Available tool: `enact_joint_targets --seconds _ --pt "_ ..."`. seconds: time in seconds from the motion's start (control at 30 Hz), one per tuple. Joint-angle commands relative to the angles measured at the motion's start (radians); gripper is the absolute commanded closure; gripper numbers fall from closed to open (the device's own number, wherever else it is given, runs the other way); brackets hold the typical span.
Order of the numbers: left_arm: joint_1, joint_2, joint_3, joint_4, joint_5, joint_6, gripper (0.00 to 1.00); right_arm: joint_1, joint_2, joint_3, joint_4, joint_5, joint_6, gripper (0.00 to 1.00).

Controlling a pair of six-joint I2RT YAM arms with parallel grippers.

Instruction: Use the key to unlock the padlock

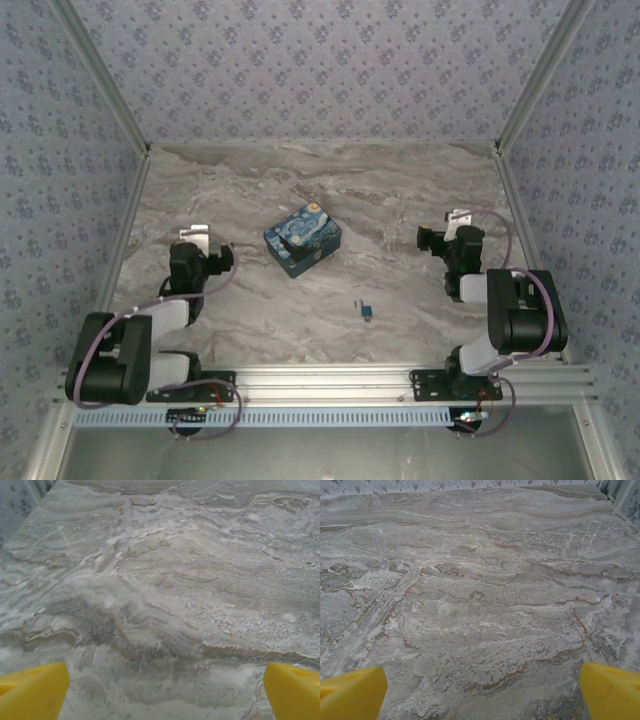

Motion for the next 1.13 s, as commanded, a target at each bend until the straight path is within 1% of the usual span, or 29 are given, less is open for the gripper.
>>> enact_joint_targets --seconds 0.0,0.1,0.23,0.27,0.3,0.33,0.37,0.4,0.43,0.5,1.1 --pt "0.022 0.039 0.017 0.146 0.077 0.061 0.01 0.005 0.001 0.011 -0.01 0.012 -0.022 0.0" --pt "0.038 0.122 -0.014 0.29 0.088 0.061 0.01 0.01 0.0 0.011 -0.009 0.018 -0.025 0.0" --pt "0.063 0.231 -0.011 0.388 0.095 0.035 0.0 0.012 0.001 0.011 -0.01 0.019 -0.026 0.0" --pt "0.064 0.237 0.005 0.37 0.094 0.032 0.01 0.011 0.0 0.011 -0.01 0.019 -0.026 0.0" --pt "0.07 0.215 0.034 0.276 0.099 0.029 0.01 0.012 0.0 0.011 -0.01 0.02 -0.026 0.0" --pt "0.077 0.223 0.061 0.239 0.113 0.026 0.01 0.011 0.0 0.011 -0.01 0.019 -0.026 0.0" --pt "0.084 0.235 0.08 0.227 0.106 0.012 0.01 0.011 0.001 0.011 -0.01 0.018 -0.026 0.0" --pt "0.093 0.232 0.118 0.148 0.085 -0.01 0.01 0.012 0.001 0.011 -0.01 0.02 -0.026 0.0" --pt "0.109 0.239 0.142 0.107 0.071 -0.038 0.01 0.011 0.001 0.011 -0.01 0.019 -0.025 0.0" --pt "0.136 0.238 0.135 0.117 0.095 -0.06 0.01 0.012 0.0 0.011 -0.01 0.019 -0.025 0.0" --pt "0.13 0.239 0.137 0.118 0.089 -0.057 0.01 0.011 0.0 0.013 -0.011 0.018 -0.025 0.0"
